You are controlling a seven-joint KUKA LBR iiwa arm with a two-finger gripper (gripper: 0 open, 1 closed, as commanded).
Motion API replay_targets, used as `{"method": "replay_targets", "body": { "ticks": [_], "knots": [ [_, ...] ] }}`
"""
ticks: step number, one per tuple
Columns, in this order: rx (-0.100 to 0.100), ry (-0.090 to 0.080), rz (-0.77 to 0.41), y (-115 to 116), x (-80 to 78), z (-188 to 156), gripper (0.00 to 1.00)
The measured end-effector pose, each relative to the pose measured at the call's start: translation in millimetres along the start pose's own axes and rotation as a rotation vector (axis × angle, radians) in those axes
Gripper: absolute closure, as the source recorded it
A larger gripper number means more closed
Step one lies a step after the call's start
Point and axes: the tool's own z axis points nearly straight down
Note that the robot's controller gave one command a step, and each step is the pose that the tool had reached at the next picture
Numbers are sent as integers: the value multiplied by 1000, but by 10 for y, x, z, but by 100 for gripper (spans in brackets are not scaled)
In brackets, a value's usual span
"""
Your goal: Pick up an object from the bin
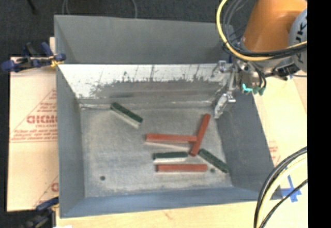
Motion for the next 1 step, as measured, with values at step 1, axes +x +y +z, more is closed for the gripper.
{"method": "replay_targets", "body": {
  "ticks": [1],
  "knots": [
    [1,-8,-1,2,-14,-52,0]
  ]
}}
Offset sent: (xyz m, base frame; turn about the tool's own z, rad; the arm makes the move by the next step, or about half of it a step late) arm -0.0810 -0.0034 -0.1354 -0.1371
